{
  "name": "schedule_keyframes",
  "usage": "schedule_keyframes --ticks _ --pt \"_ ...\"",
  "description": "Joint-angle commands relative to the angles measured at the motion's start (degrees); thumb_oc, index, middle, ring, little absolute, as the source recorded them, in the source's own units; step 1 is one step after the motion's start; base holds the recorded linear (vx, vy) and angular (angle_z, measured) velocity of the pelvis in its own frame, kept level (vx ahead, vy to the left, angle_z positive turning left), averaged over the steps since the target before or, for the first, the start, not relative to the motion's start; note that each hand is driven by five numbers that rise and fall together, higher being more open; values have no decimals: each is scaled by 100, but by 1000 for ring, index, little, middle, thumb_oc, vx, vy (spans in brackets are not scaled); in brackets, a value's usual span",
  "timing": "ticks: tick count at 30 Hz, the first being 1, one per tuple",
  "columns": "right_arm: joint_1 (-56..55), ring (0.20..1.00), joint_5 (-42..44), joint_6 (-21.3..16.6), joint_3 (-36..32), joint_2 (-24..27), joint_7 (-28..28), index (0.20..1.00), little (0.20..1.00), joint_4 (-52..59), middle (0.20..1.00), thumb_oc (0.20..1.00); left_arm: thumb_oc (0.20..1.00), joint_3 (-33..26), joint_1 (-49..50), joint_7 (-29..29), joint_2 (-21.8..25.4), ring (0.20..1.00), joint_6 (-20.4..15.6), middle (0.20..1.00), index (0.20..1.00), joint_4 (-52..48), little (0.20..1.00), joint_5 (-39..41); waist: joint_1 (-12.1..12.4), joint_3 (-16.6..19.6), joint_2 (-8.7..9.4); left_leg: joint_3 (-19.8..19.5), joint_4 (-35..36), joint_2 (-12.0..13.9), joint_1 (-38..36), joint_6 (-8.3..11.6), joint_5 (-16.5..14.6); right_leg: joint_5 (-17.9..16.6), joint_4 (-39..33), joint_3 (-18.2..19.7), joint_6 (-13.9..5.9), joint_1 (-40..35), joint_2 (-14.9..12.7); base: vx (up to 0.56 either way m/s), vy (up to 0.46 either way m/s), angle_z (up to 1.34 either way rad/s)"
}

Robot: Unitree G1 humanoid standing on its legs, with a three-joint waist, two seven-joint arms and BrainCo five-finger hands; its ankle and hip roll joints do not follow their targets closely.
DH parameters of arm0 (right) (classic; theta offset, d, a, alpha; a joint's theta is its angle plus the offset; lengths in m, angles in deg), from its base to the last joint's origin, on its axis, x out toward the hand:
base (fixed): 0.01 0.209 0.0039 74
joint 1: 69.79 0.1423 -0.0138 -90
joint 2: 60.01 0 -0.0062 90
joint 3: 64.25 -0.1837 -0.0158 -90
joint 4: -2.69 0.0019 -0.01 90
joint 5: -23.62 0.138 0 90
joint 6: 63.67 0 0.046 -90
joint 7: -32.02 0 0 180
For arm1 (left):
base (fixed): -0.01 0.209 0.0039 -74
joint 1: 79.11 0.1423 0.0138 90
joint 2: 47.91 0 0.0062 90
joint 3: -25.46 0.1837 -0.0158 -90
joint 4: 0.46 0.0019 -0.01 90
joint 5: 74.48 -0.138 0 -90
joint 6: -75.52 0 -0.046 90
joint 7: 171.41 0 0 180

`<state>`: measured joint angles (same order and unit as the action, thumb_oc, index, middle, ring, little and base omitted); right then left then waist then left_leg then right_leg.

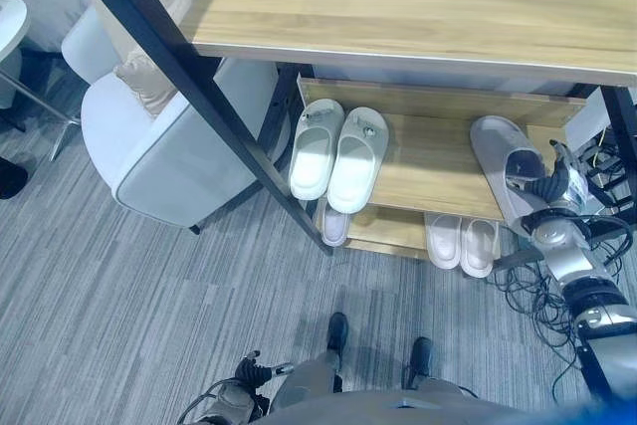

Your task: Arrange the slippers neatly on the shoe rack.

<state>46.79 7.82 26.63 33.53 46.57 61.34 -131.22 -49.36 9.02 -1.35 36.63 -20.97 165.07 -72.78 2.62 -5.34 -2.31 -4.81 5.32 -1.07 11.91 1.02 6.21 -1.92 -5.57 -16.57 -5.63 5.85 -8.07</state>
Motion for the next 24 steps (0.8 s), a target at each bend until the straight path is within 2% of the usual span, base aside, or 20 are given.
schedule_keyframes --ticks 1,7,8,9,10,11,17,24 --pt "147 1000 192 -90 144 192 130 1000 1000 55 1000 1000 1000 22 -209 -116 18 1000 -6 1000 1000 456 1000 126 59 148 165 63 -32 -76 -19 122 -483 132 57 72 -240 -41 -190 0 0 0" --pt "726 1000 286 -91 480 136 86 1000 1000 -351 1000 1000 1000 140 -307 -149 14 1000 -48 1000 1000 417 1000 206 126 -2 151 63 -32 -123 97 117 -449 80 57 93 -250 69 -243 -18 19 -1" --pt "774 871 304 -91 504 134 72 871 871 -433 871 871 1000 156 -306 -153 24 1000 -50 1000 1000 417 1000 205 132 -3 152 63 -32 -128 101 116 -448 74 57 95 -251 68 -248 0 0 0" --pt "875 448 296 -88 594 130 41 448 448 -518 448 448 1000 173 -314 -158 30 1000 -56 1000 1000 414 1000 209 144 -19 160 63 -32 -134 106 114 -447 68 57 95 -254 66 -253 0 0 0" --pt "880 250 297 -90 597 129 42 250 250 -522 250 250 1000 171 -315 -158 30 1000 -56 1000 1000 414 1000 209 142 -21 159 63 -32 -135 105 113 -447 68 57 95 -254 65 -254 0 0 0" --pt "933 200 248 -80 688 115 -12 200 200 -538 200 200 1000 178 -315 -160 31 1000 -58 1000 1000 411 1000 203 153 -38 178 65 -32 -138 102 111 -449 63 57 98 -259 65 -260 0 0 0" --pt "917 200 -55 -48 841 120 -52 200 200 -446 200 200 1000 176 -367 -164 47 1000 -47 1000 1000 410 1000 153 120 -67 243 67 -32 -128 74 104 -463 59 57 97 -257 37 -260 0 0 0" --pt "242 200 -645 -94 639 247 17 200 200 611 200 200 1000 62 -428 -209 42 1000 -12 1000 1000 391 1000 -60 20 -29 343 122 -32 -44 -149 95 -554 99 57 143 -245 -145 -213 -3 -13 -2"
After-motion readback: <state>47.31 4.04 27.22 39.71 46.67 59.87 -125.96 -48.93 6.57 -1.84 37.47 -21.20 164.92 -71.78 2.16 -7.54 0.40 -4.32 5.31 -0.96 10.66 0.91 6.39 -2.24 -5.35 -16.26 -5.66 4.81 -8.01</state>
